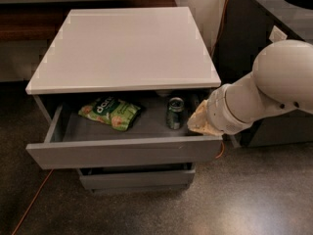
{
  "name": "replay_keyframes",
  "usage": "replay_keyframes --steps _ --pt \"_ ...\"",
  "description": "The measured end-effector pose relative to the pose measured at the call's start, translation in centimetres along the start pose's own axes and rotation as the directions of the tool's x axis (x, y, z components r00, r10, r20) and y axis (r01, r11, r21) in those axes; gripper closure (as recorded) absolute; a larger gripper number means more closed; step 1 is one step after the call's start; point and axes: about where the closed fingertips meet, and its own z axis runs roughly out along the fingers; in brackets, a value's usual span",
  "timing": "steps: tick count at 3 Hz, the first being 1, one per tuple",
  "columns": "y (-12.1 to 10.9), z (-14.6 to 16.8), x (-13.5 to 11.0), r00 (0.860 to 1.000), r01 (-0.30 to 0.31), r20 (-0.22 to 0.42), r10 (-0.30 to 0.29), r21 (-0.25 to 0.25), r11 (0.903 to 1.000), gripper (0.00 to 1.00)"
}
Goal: Pick green rice chip bag from top drawer and place on counter
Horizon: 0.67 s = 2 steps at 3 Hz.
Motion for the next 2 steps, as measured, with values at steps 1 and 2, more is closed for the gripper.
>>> replay_keyframes --steps 1,2 --pt "-0.9 1.4 0.1 0.999 -0.036 0.014 0.036 -0.061 0.9975 1.00" --pt "-1.7 4.8 -0.3 0.998 -0.052 0.017 0.054 -0.103 0.9933 1.00"
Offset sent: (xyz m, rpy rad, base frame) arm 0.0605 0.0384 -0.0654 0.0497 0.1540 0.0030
